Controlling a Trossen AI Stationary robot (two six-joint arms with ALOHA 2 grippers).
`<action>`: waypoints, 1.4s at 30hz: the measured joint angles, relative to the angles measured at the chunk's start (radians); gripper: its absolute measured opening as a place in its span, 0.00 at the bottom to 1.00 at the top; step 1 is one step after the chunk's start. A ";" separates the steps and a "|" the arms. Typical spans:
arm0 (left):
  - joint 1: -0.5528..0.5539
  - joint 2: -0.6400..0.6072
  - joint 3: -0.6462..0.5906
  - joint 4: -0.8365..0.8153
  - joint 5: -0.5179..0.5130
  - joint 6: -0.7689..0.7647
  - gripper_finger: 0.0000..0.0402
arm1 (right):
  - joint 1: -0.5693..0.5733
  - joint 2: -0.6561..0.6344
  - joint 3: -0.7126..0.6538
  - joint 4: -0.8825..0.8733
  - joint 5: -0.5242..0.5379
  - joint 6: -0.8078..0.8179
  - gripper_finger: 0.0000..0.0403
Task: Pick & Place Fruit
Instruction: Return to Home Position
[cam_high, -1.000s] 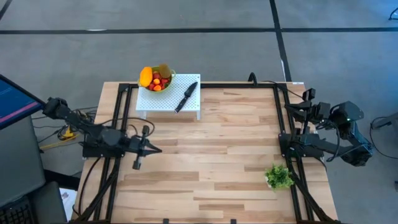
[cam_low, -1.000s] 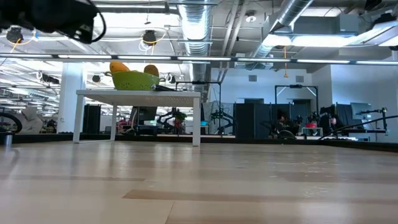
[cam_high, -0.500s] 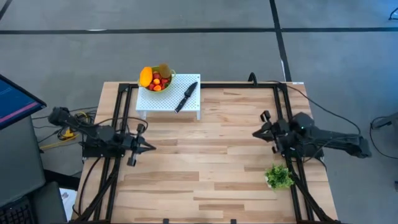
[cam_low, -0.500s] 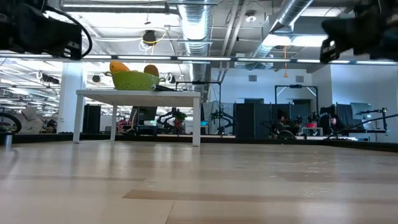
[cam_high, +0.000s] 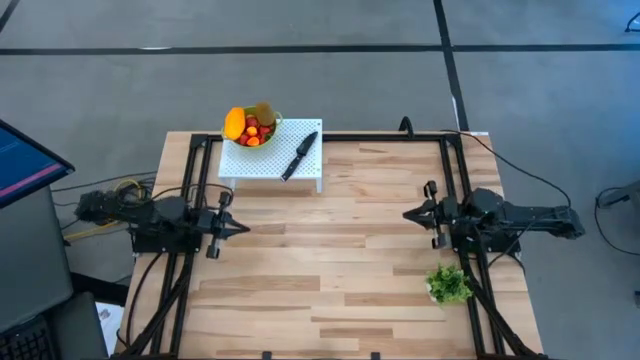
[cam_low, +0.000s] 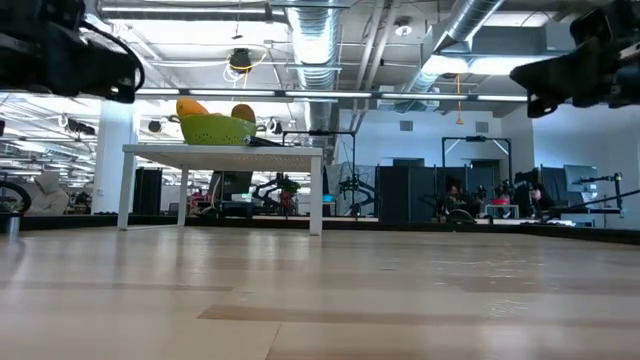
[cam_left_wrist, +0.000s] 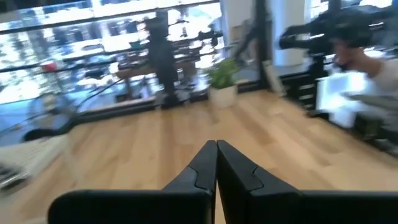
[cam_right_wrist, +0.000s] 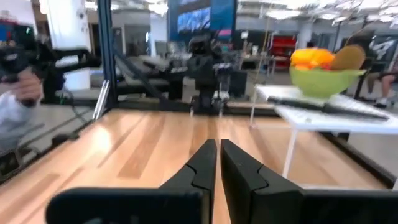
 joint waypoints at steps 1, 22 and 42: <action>0.032 0.000 -0.004 0.000 0.012 0.002 0.00 | 0.008 0.000 0.000 -0.012 0.003 0.000 0.04; 0.401 0.142 -0.024 0.039 0.251 -0.043 0.00 | 0.006 0.010 0.002 -0.062 0.126 -0.008 0.04; 0.390 0.216 -0.024 0.058 0.248 -0.043 0.00 | 0.005 0.010 0.002 -0.060 0.126 -0.008 0.04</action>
